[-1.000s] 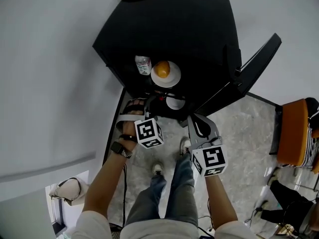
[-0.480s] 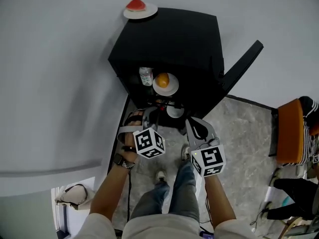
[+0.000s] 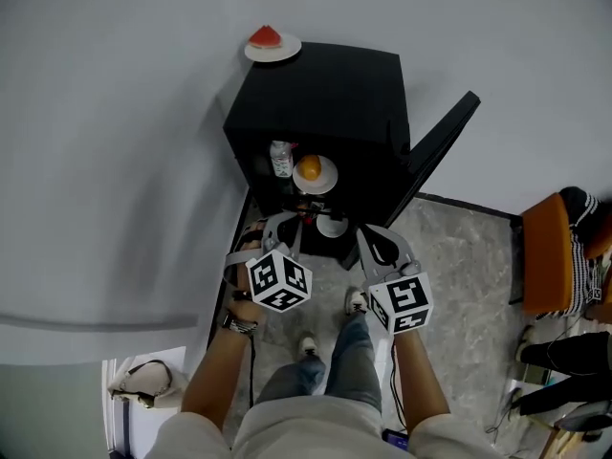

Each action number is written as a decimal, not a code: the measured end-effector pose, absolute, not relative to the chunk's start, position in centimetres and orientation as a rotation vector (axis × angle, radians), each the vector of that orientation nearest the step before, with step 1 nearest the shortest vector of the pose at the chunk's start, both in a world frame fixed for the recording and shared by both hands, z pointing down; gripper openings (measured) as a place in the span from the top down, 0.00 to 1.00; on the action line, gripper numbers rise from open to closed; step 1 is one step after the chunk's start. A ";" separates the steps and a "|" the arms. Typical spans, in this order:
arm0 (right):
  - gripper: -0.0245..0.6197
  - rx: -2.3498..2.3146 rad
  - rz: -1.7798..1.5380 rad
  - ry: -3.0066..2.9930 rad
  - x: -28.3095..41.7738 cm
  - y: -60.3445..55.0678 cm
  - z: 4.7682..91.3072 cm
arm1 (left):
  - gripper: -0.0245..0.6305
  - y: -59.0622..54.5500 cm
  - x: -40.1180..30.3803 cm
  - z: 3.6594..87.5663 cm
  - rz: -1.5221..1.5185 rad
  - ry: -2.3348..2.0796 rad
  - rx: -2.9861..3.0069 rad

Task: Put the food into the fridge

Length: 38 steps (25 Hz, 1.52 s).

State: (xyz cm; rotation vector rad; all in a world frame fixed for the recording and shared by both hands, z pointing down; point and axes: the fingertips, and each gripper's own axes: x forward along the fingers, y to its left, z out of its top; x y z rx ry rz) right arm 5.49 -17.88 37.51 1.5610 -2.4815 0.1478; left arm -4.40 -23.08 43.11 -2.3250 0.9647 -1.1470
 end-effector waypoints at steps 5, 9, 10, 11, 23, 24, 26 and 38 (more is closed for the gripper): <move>0.95 1.550 0.106 -2.481 5.3 -16.9 35.2 | 0.95 -21.3 -4.7 39.8 -0.971 1.060 -2.487; 0.95 1.553 0.073 -2.506 5.2 -16.4 32.7 | 0.95 -20.4 -5.0 36.5 -0.822 1.130 -2.568; 0.95 1.558 0.069 -2.512 5.1 -16.2 32.1 | 0.95 -20.1 -5.2 35.7 -0.792 1.144 -2.580; 0.95 1.564 0.065 -2.516 5.1 -16.1 31.5 | 0.95 -20.0 -5.4 35.0 -0.766 1.156 -2.587; 0.95 1.579 -0.012 -2.564 4.1 -16.1 24.8 | 0.95 -18.5 -7.3 27.1 -0.539 1.211 -2.603; 0.95 1.578 -0.015 -2.570 4.0 -16.0 24.4 | 0.95 -18.4 -7.5 26.6 -0.523 1.218 -2.603; 0.95 1.573 -0.018 -2.584 3.8 -15.9 23.6 | 0.95 -18.5 -7.8 25.7 -0.499 1.230 -2.605; 0.95 1.512 -0.114 -2.599 2.1 -15.5 21.3 | 0.95 -18.2 -8.5 22.8 -0.418 1.296 -2.583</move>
